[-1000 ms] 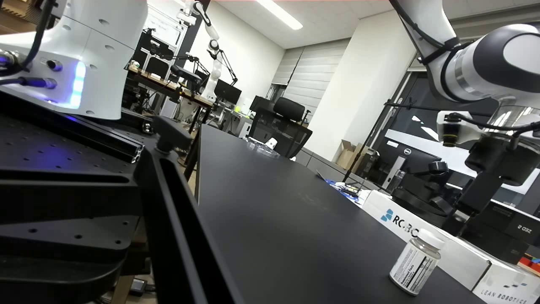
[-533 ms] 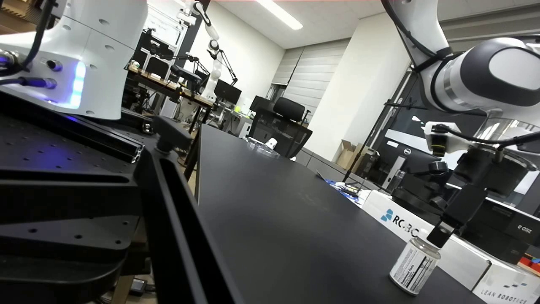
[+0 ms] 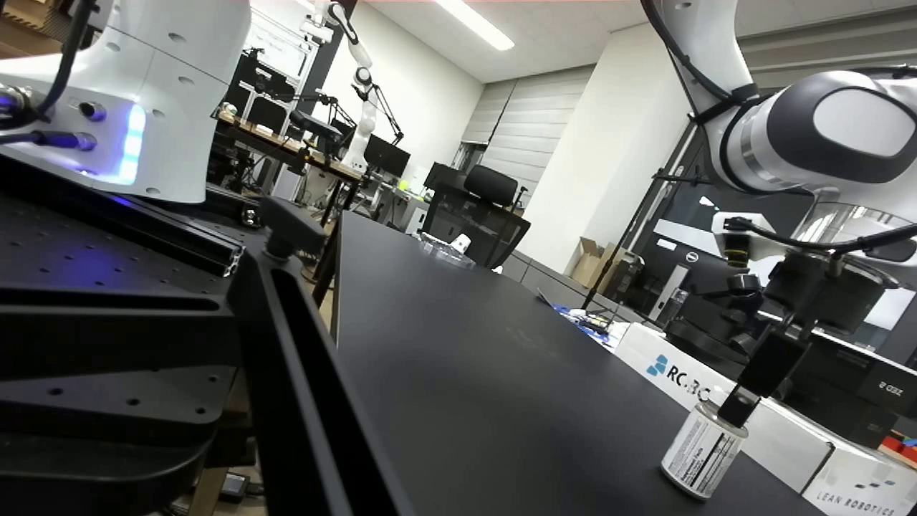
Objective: Move the small bottle to the left
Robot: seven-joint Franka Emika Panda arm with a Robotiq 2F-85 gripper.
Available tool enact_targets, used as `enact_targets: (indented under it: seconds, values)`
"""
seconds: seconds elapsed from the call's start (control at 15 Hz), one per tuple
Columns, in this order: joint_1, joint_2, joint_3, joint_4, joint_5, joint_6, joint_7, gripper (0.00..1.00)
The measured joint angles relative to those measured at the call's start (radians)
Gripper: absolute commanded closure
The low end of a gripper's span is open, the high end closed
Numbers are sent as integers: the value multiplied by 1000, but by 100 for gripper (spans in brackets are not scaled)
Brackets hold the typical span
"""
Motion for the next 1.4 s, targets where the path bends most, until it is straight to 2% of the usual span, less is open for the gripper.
enact_targets:
  seconds: [0.27, 0.67, 1.0, 1.4]
  values:
    - [13, -62, -1, -11, -5, -54, 0, 81]
    - [54, -266, -2, -102, -60, -154, -2, 81]
    - [123, -493, 12, -328, -103, -159, -33, 81]
    - [184, -794, 82, -672, -166, -163, -83, 81]
